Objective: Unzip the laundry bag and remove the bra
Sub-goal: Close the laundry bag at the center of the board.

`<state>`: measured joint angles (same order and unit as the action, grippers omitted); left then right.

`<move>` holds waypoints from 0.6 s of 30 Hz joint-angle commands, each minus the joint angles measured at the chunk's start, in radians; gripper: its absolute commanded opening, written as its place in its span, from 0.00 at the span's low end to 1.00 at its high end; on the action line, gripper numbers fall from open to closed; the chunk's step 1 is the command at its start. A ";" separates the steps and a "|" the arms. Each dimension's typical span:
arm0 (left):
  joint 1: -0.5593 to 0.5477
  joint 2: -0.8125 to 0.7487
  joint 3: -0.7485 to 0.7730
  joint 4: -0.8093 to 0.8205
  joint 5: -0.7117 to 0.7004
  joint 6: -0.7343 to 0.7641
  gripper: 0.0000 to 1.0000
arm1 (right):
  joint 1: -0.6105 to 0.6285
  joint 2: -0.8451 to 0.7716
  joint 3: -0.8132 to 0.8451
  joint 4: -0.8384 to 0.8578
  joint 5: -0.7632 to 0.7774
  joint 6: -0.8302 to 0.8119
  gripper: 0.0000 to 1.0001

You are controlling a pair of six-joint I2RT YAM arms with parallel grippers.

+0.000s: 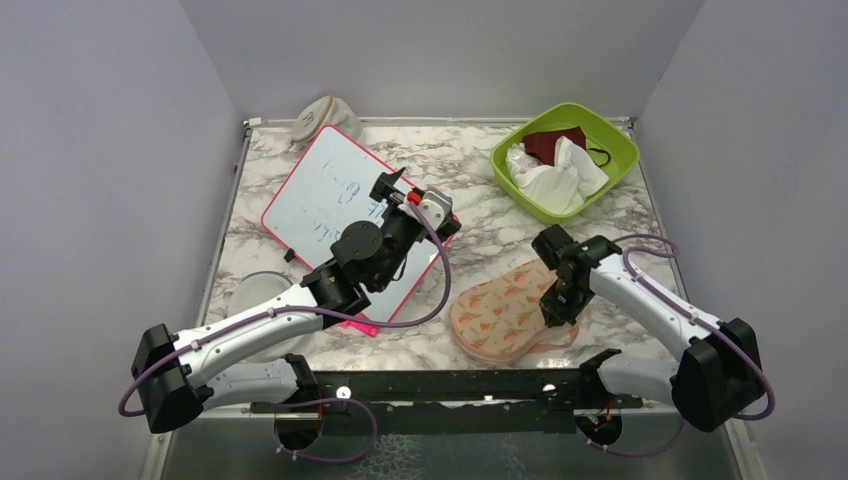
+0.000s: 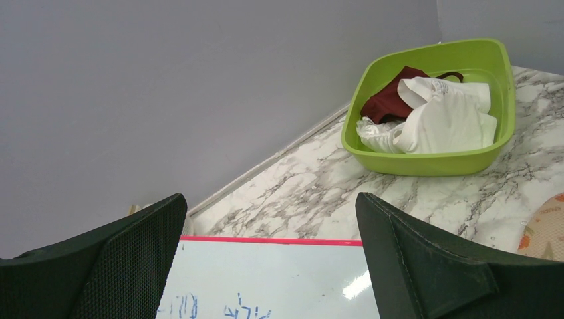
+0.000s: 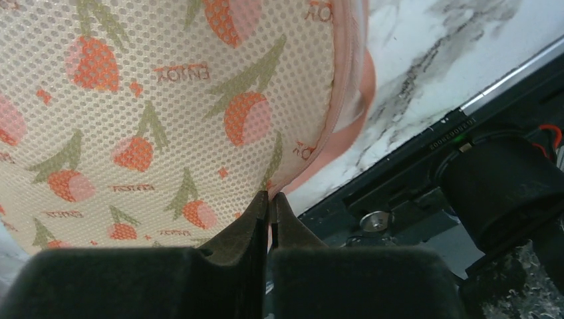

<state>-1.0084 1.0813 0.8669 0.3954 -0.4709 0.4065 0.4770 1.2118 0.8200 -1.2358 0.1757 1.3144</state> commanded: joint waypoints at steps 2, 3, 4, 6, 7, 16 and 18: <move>-0.004 0.003 -0.006 0.020 0.008 -0.006 0.94 | 0.004 -0.044 -0.031 -0.046 -0.036 0.048 0.01; -0.004 0.002 -0.006 0.020 0.011 -0.007 0.94 | 0.004 -0.039 -0.035 -0.054 -0.037 0.050 0.01; -0.004 0.002 -0.006 0.020 0.012 -0.007 0.94 | 0.004 -0.035 -0.041 -0.058 -0.045 0.051 0.01; -0.004 0.001 -0.006 0.020 0.012 -0.008 0.94 | 0.004 -0.026 -0.058 -0.051 -0.057 0.046 0.01; -0.004 0.002 -0.006 0.020 0.012 -0.006 0.94 | 0.004 -0.021 -0.071 -0.041 -0.059 0.044 0.01; -0.004 0.007 -0.007 0.020 0.002 0.003 0.94 | 0.005 0.069 -0.097 0.087 0.058 0.024 0.06; -0.004 0.004 -0.007 0.020 0.003 0.002 0.94 | 0.005 0.090 -0.091 0.093 0.077 0.021 0.07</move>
<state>-1.0084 1.0840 0.8669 0.3950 -0.4709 0.4072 0.4770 1.2663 0.7097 -1.1946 0.1677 1.3357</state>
